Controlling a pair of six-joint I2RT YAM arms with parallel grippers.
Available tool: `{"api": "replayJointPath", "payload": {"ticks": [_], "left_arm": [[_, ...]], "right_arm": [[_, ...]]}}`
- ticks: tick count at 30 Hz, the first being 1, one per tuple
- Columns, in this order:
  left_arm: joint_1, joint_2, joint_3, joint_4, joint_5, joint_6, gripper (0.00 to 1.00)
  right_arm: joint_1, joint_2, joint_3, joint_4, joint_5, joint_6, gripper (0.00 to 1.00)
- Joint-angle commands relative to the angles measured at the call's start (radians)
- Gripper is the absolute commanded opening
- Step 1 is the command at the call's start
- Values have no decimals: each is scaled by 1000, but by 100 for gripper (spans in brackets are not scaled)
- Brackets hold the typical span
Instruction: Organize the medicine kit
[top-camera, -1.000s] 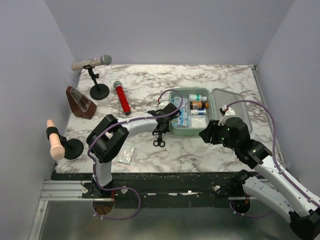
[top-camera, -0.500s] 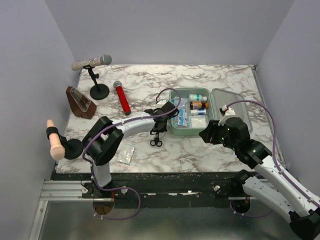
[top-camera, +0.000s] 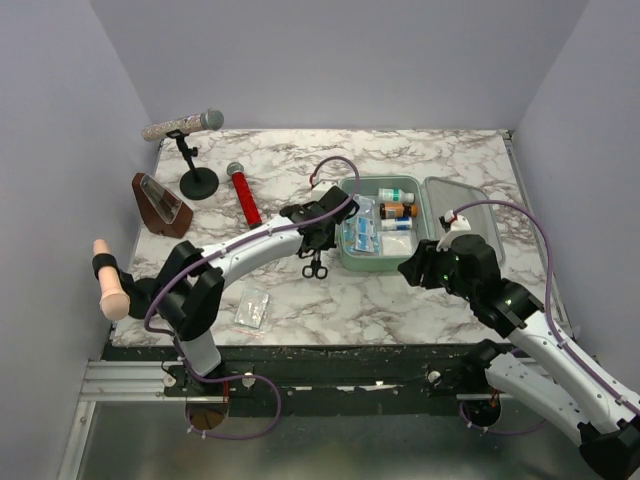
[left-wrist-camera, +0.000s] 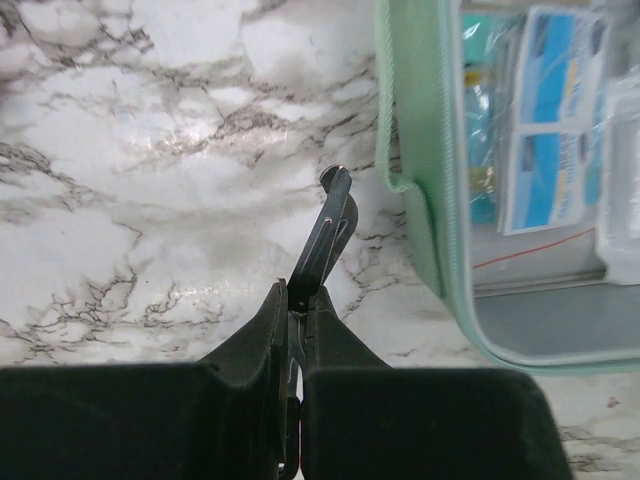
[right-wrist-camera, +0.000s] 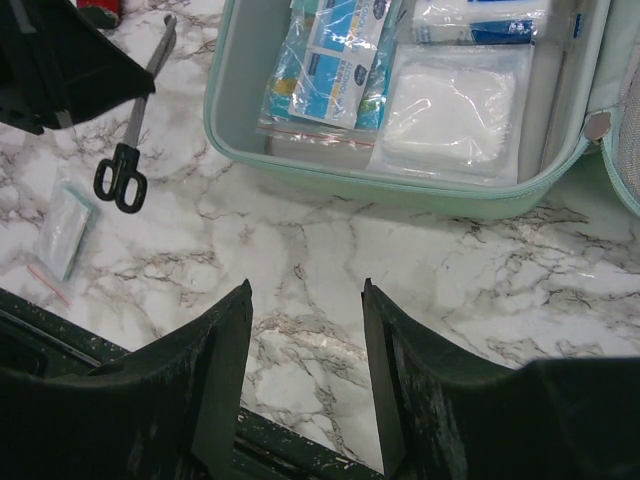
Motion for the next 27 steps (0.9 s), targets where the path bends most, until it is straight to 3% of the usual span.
{"api": "replayJointPath", "payload": {"ticks": [1, 10, 20, 27], "left_arm": [[1, -80, 100, -76, -55, 26, 8], [-1, -44, 323, -112, -11, 28, 8], [-13, 228, 630, -106, 104, 0, 8], [-16, 406, 753, -66, 173, -43, 7]], "right_arm": [[4, -17, 7, -9, 11, -2, 57], [4, -39, 7, -9, 6, 4, 57], [4, -69, 10, -41, 31, -5, 57], [4, -86, 12, -65, 41, -13, 57]]}}
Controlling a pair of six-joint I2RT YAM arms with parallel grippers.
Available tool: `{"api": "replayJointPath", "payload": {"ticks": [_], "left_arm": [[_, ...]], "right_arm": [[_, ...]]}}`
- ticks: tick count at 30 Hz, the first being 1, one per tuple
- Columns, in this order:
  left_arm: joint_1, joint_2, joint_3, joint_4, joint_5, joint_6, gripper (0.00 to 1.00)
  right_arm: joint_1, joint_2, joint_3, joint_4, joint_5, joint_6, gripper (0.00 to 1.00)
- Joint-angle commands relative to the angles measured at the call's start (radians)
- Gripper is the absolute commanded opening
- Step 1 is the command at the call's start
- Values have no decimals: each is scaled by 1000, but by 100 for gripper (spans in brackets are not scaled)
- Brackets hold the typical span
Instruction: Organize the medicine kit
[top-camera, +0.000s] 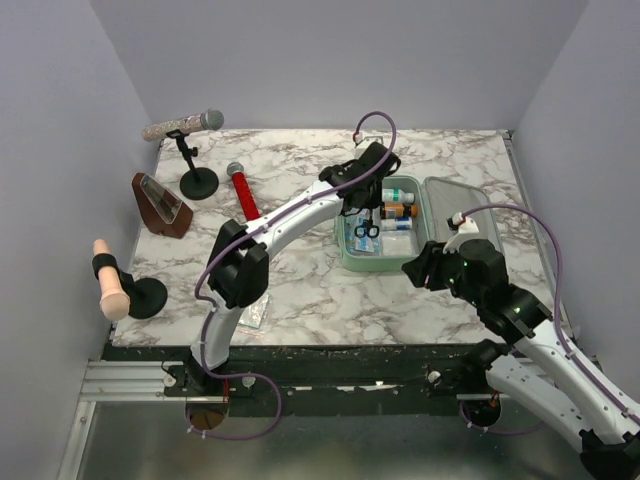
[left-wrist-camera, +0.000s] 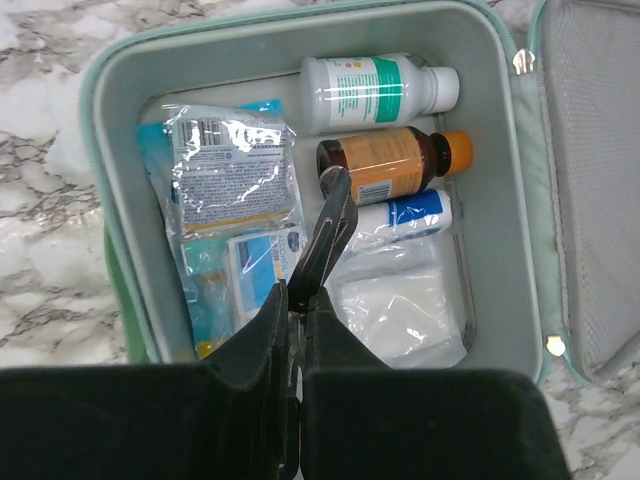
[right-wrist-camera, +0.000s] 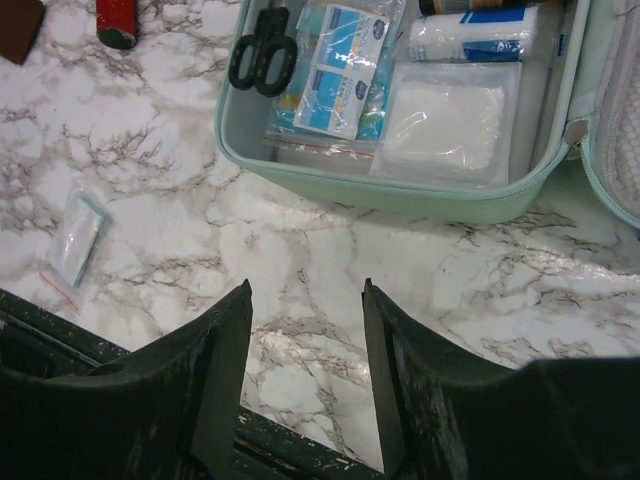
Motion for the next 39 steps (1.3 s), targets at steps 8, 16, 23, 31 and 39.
{"api": "replayJointPath", "payload": {"ticks": [8, 16, 23, 31, 39], "left_arm": [[-7, 196, 149, 17, 79, -45, 9], [2, 226, 110, 49, 67, -76, 22], [9, 196, 93, 64, 54, -67, 51], [7, -29, -49, 81, -24, -13, 64], [42, -509, -590, 98, -217, -28, 82]], "right_arm": [[4, -18, 16, -55, 42, -14, 57], [4, -10, 16, -59, 45, -16, 57], [4, -4, 18, -59, 42, -13, 57], [4, 7, 21, -59, 38, -13, 57], [4, 50, 2, 12, -13, -8, 57]]}}
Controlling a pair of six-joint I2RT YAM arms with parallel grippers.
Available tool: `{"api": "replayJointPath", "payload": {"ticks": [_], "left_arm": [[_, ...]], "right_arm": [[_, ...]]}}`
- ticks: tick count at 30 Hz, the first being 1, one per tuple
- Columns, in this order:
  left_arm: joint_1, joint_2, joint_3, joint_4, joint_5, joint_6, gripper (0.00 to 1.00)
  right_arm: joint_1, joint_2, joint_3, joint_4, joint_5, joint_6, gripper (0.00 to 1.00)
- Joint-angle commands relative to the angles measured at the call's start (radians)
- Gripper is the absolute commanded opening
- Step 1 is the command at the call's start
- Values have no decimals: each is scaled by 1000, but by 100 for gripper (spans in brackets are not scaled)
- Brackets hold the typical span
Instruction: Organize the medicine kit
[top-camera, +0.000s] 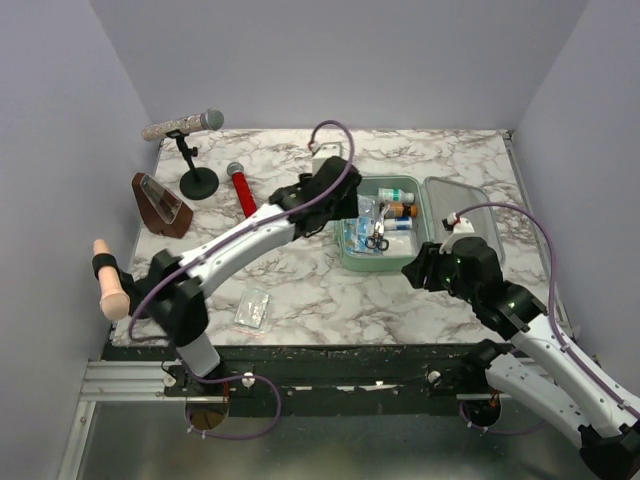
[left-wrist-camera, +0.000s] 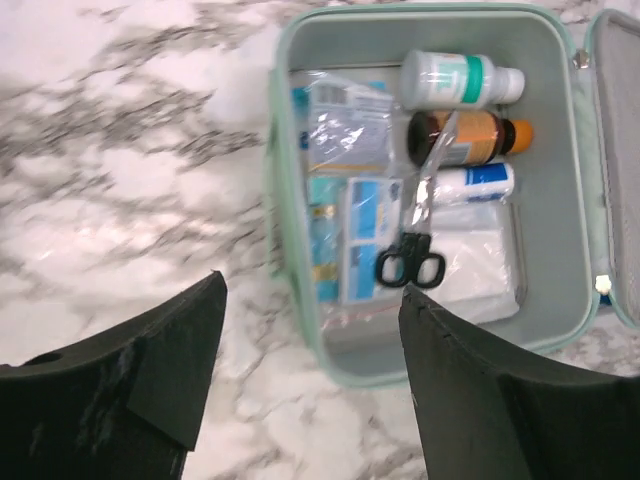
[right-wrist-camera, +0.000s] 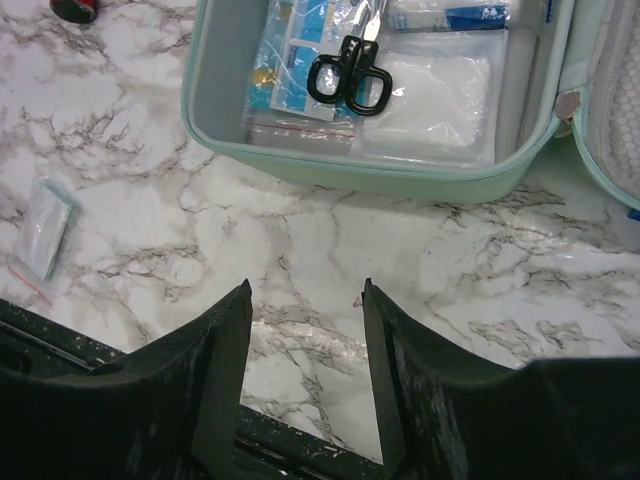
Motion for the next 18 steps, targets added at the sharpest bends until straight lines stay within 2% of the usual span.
{"api": "replayJointPath", "payload": {"ticks": [1, 9, 15, 18], "left_arm": [[45, -319, -313, -13, -152, -32, 83], [168, -737, -780, -45, -116, -168, 84], [174, -812, -937, -128, -67, -288, 88], [173, -832, -997, -156, -52, -346, 95]], "right_arm": [[4, 29, 2, 57, -46, -6, 57], [6, 95, -16, 127, -121, -3, 57], [6, 133, 1, 132, -133, -6, 57], [6, 129, 1, 137, -135, -2, 57]]}}
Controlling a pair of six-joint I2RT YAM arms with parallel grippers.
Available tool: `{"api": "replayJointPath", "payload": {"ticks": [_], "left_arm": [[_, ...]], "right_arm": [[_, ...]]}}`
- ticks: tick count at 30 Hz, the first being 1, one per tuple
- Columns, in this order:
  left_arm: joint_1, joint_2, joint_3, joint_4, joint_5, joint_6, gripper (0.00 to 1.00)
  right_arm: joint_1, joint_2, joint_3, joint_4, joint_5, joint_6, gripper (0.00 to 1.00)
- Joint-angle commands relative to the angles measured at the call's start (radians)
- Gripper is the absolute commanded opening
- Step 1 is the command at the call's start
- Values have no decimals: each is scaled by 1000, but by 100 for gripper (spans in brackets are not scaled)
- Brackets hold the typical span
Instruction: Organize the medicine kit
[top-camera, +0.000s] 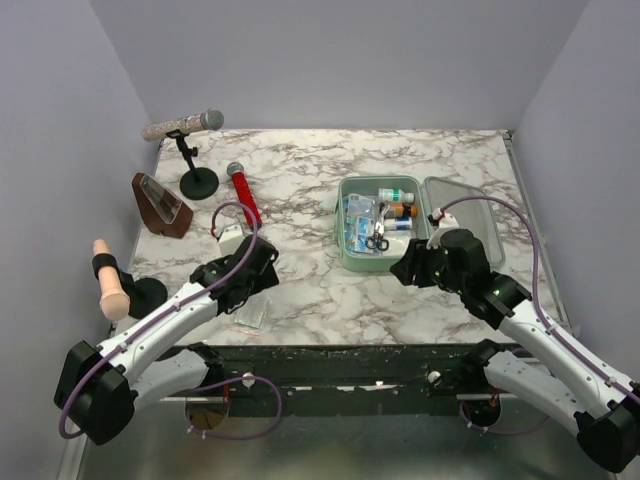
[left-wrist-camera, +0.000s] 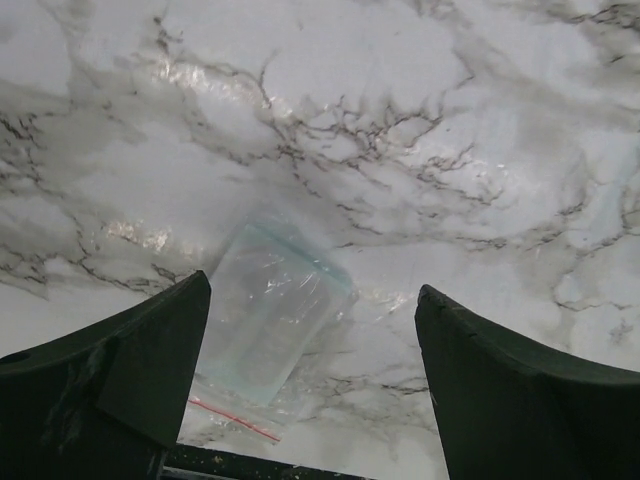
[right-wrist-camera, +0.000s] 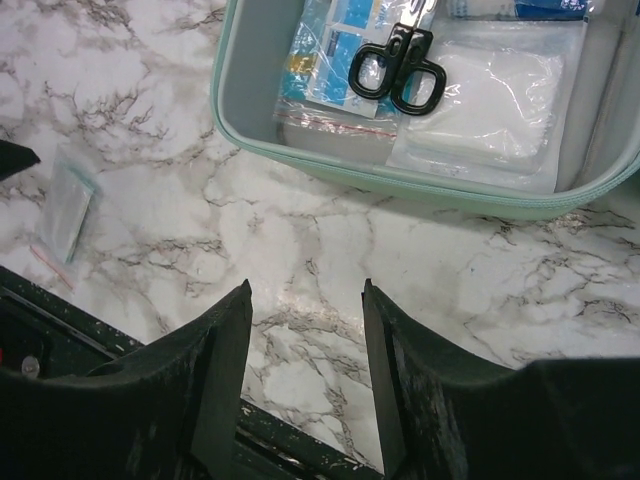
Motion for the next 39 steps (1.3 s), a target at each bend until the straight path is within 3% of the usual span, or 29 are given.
{"api": "replayJointPath", "payload": {"ticks": [1, 7, 12, 20, 26, 31, 39], "left_arm": [[3, -43, -86, -61, 38, -126, 97], [3, -14, -157, 30, 93, -131, 99], [-4, 56, -176, 87, 107, -98, 90], [-6, 92, -211, 104, 104, -85, 62], [-6, 44, -200, 110, 101, -73, 26], [-6, 23, -167, 104, 98, -55, 3], [-4, -110, -119, 153, 122, -25, 0]], "right_arm": [[6, -3, 1, 33, -31, -1, 57], [6, -3, -11, 31, -42, 15, 57], [6, -29, -25, 14, -23, 18, 57], [6, -44, -42, 8, -10, 28, 57], [6, -38, -36, 5, -6, 30, 57], [6, -41, -18, -6, 14, 36, 57], [6, 69, 85, -4, 106, 24, 58]]}}
